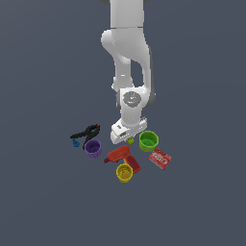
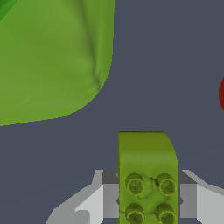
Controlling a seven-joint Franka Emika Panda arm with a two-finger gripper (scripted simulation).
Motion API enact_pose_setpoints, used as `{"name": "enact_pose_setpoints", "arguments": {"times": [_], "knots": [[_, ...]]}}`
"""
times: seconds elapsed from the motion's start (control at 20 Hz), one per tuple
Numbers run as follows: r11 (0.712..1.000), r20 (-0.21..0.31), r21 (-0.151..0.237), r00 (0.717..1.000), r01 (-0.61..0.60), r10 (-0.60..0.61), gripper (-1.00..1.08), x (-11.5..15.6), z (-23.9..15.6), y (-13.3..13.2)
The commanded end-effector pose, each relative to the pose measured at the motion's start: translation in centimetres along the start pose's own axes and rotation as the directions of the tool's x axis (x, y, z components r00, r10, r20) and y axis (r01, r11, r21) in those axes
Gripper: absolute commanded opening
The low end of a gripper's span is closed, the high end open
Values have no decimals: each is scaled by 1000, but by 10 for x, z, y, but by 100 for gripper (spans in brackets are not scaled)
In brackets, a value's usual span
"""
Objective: Pick up a designated object from a clutter of objects.
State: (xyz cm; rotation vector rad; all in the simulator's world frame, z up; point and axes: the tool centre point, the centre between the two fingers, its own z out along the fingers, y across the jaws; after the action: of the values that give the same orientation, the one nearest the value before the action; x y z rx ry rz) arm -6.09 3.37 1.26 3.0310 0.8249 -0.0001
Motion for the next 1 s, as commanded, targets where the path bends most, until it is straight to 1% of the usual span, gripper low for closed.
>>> {"name": "enact_pose_setpoints", "arguments": {"times": [0.0,0.3,0.5,0.75,0.95], "knots": [[1000,0,0,1000,1,-1,-100,0,0,0],[1000,0,0,1000,0,0,-100,0,-2,0],[1000,0,0,1000,0,0,-100,0,-10,-2],[1000,0,0,1000,0,0,-100,-1,-31,-5],[1000,0,0,1000,0,0,-100,-1,-55,-9]]}}
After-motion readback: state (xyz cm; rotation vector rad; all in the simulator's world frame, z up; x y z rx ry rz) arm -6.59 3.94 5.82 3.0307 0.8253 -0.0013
